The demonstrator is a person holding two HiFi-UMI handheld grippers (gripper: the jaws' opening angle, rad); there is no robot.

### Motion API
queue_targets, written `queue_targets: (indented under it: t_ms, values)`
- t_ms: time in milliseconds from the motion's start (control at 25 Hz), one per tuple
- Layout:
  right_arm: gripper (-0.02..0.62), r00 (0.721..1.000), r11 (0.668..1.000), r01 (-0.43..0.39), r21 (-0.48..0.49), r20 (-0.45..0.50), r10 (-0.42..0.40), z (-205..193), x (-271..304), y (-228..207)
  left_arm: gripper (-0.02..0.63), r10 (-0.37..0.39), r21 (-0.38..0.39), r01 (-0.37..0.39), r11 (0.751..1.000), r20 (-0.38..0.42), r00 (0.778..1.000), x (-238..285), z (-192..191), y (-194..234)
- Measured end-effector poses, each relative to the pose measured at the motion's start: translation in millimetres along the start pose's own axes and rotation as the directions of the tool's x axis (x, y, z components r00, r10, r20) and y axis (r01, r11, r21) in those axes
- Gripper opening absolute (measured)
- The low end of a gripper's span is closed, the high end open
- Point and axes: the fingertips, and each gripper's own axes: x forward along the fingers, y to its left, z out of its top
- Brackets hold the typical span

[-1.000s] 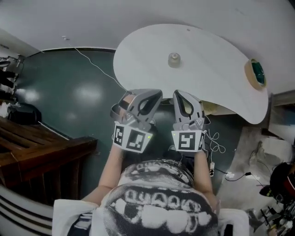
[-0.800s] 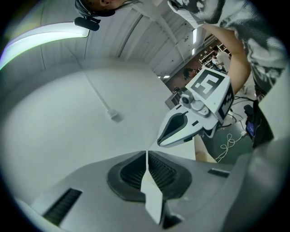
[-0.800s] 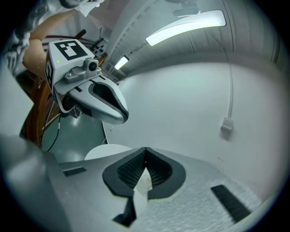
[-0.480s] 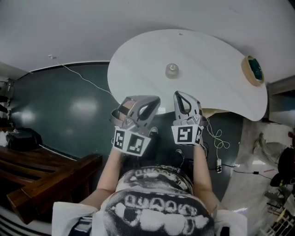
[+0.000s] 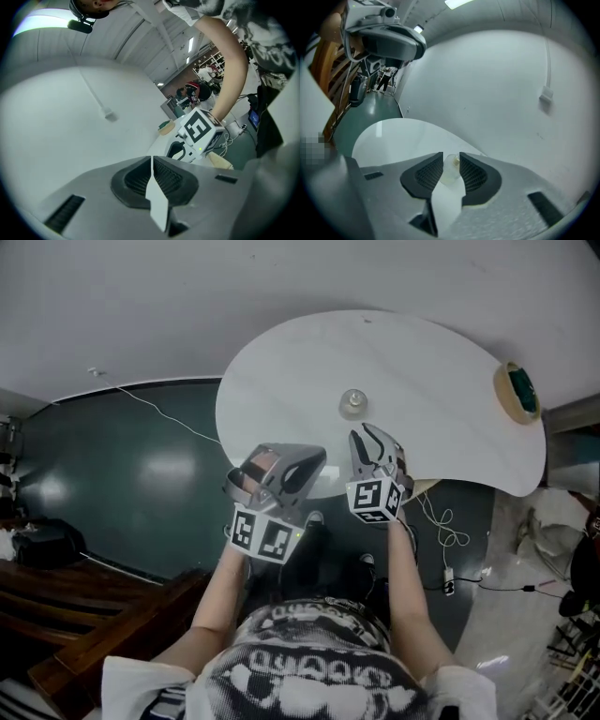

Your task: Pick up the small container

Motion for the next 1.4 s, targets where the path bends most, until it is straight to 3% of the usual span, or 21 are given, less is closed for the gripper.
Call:
queue_targets:
  t_ms: [280, 720, 1080, 1400]
  values:
    - [0.211, 0.995, 0.998, -0.011, 0.067, -0.093, 0.018, -36, 46, -4, 0.014, -0.049, 0.032, 0.049, 0.998, -0.003, 0.999, 18, -14, 1]
    - [0.329, 0.983, 0.983, -0.057, 0.175, -0.160, 0.086, -57, 100, -9, 0.014, -0.093, 0.056, 0.093, 0.994, -0.009, 0.996, 33, -31, 0]
    - [0.380, 0.968, 0.973, -0.115, 0.201, -0.198, 0.155, -71, 130, 3, 0.014, -0.095, 0.039, 0.096, 0.995, -0.036, 0.995, 32, -47, 2]
    - [0.370, 0.959, 0.954, -0.151, 0.259, -0.197, 0.205, -80, 142, 9, 0.014, -0.103, 0.030, 0.105, 0.994, -0.060, 0.993, 30, -59, -1]
